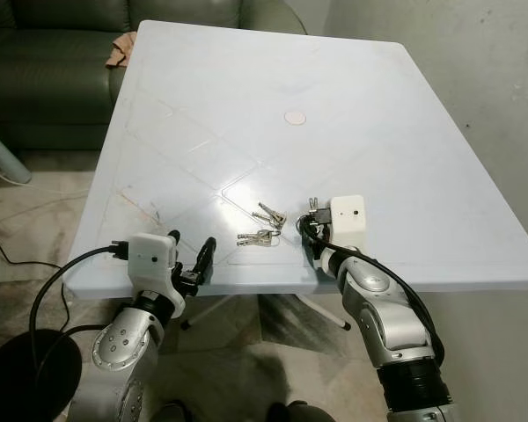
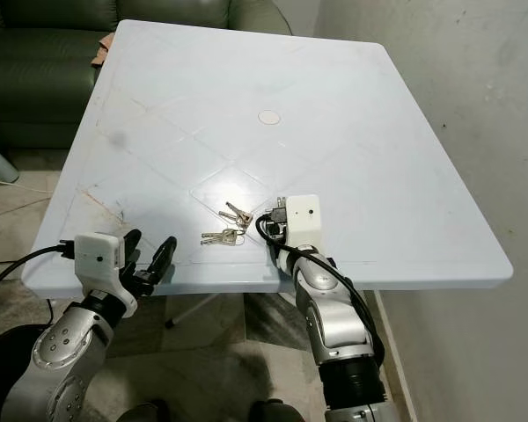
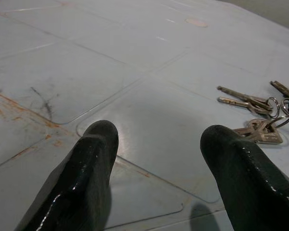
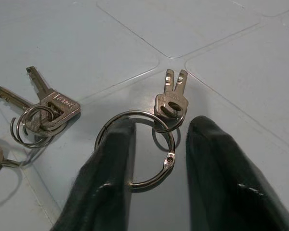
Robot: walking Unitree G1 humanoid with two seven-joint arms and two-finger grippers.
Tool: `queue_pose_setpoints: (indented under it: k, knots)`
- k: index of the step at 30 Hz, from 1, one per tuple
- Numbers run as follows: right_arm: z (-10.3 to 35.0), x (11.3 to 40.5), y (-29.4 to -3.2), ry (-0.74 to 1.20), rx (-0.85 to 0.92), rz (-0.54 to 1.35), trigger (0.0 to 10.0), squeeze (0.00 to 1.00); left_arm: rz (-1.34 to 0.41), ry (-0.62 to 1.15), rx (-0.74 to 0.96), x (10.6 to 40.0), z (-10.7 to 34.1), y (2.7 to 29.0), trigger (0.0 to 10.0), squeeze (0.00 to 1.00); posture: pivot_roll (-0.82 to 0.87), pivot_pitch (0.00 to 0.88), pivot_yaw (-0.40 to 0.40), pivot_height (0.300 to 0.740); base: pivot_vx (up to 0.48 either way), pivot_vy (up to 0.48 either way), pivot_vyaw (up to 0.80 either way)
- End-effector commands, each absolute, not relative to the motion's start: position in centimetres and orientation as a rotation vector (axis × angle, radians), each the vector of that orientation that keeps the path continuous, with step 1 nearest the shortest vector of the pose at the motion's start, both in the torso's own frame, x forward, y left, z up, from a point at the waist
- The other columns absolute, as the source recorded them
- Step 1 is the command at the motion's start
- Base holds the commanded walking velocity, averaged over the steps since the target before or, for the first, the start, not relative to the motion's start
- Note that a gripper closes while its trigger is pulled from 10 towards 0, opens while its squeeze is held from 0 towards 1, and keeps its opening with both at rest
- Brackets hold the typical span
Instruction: Hang keys on a hook
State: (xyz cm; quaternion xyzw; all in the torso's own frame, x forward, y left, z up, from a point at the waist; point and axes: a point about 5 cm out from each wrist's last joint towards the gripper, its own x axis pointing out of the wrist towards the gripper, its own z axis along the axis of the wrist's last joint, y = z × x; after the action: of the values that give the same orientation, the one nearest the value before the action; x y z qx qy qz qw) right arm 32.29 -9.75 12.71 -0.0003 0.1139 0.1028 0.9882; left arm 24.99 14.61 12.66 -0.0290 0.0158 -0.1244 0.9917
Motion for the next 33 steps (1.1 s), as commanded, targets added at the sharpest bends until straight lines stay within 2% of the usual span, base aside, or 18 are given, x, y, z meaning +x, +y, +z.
queue_pose_setpoints:
  k: [1, 6, 7, 8, 9, 10, 11, 12, 13, 33]
  knots:
    - [12.9, 32.2, -9.7, 0.226, -0.001, 0.200, 0.0, 0.00, -0.252, 0.023, -0.051, 24.8, 12.9, 14.5, 10.0, 0.00, -0.04, 0.199, -0.109, 0.724, 0.000, 0.000, 0.00]
    - [12.9, 32.2, -9.7, 0.228, 0.000, 0.199, 0.2, 0.00, -0.249, 0.023, -0.052, 24.8, 12.9, 14.5, 10.0, 0.00, -0.03, 0.200, -0.109, 0.724, 0.000, 0.000, 0.00]
    - [12.8, 32.2, -9.6, 0.235, 0.009, 0.202, 2.8, 0.00, -0.248, 0.023, -0.052, 24.8, 13.0, 14.5, 10.0, 0.00, -0.03, 0.201, -0.109, 0.724, 0.000, 0.000, 0.00]
    - [12.8, 32.2, -9.5, 0.236, 0.011, 0.204, 3.9, 0.00, -0.247, 0.022, -0.051, 24.8, 13.0, 14.5, 10.0, 0.00, -0.03, 0.201, -0.109, 0.724, 0.000, 0.000, 0.00]
    - [12.9, 32.2, -9.4, 0.232, 0.010, 0.203, 4.0, 0.00, -0.246, 0.023, -0.049, 24.8, 13.0, 14.5, 10.0, 0.00, -0.03, 0.201, -0.109, 0.724, 0.000, 0.000, 0.00]
    - [12.9, 32.2, -9.4, 0.232, 0.012, 0.203, 4.8, 0.00, -0.245, 0.023, -0.048, 24.8, 13.0, 14.6, 10.0, 0.00, -0.03, 0.201, -0.109, 0.724, 0.000, 0.000, 0.00]
    - [12.9, 32.2, -9.3, 0.233, 0.014, 0.203, 4.8, 0.00, -0.245, 0.023, -0.048, 24.8, 13.0, 14.6, 10.0, 0.00, -0.03, 0.201, -0.109, 0.724, 0.000, 0.000, 0.00]
    - [12.9, 32.2, -9.3, 0.235, 0.016, 0.203, 9.5, 0.00, -0.244, 0.022, -0.048, 24.8, 13.0, 14.6, 10.0, 0.00, -0.03, 0.201, -0.109, 0.724, 0.000, 0.000, 0.00]
    - [12.9, 32.3, -9.3, 0.238, 0.020, 0.202, 10.0, 0.00, -0.243, 0.022, -0.048, 24.8, 13.0, 14.6, 10.0, 0.00, -0.03, 0.203, -0.111, 0.724, 0.000, 0.000, 0.00]
    - [13.1, 33.1, -8.5, 0.263, 0.026, 0.160, 10.0, 0.00, -0.229, 0.020, -0.048, 24.8, 13.0, 14.7, 10.0, 0.00, -0.02, 0.205, -0.115, 0.724, 0.000, 0.000, 0.00]
